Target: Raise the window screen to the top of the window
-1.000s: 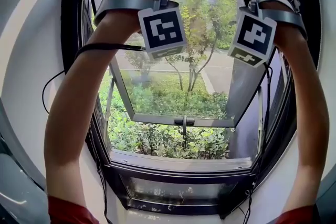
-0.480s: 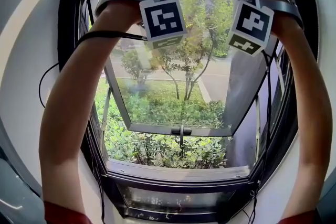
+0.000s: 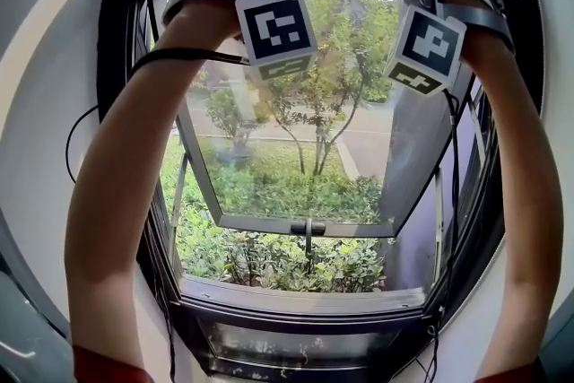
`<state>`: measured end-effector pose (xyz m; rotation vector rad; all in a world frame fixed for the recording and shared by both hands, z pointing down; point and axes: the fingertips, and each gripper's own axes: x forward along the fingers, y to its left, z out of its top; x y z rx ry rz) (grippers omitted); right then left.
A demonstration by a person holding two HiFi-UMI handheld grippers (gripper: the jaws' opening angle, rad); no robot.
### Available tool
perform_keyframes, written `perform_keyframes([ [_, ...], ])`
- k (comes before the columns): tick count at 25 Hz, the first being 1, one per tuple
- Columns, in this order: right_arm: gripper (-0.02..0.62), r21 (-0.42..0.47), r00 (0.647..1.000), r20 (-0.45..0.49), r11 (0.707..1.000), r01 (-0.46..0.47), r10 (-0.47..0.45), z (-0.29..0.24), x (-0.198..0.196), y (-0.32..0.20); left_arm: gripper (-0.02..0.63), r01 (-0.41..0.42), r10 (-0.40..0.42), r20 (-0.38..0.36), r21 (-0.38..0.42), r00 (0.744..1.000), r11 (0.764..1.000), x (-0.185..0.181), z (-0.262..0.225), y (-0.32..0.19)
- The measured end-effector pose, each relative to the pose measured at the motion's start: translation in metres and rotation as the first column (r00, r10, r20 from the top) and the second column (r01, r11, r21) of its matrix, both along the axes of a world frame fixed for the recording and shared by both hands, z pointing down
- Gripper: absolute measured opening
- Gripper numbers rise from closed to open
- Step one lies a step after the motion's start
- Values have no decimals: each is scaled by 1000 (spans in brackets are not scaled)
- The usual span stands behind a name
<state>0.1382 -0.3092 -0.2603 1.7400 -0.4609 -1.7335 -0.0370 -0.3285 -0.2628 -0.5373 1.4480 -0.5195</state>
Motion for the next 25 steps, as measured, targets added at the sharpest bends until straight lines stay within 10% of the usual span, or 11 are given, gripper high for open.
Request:
perform_keyframes([
  [13,127,-13,996,-33,997,77,-78,25,-5,-2,114,-1,0,50,26,999,1000,12,16,14],
  [25,129,-35,983,-54,984,174,-176,72,-19,4,121,-121,131,86,-113,988,986,34,84,8],
])
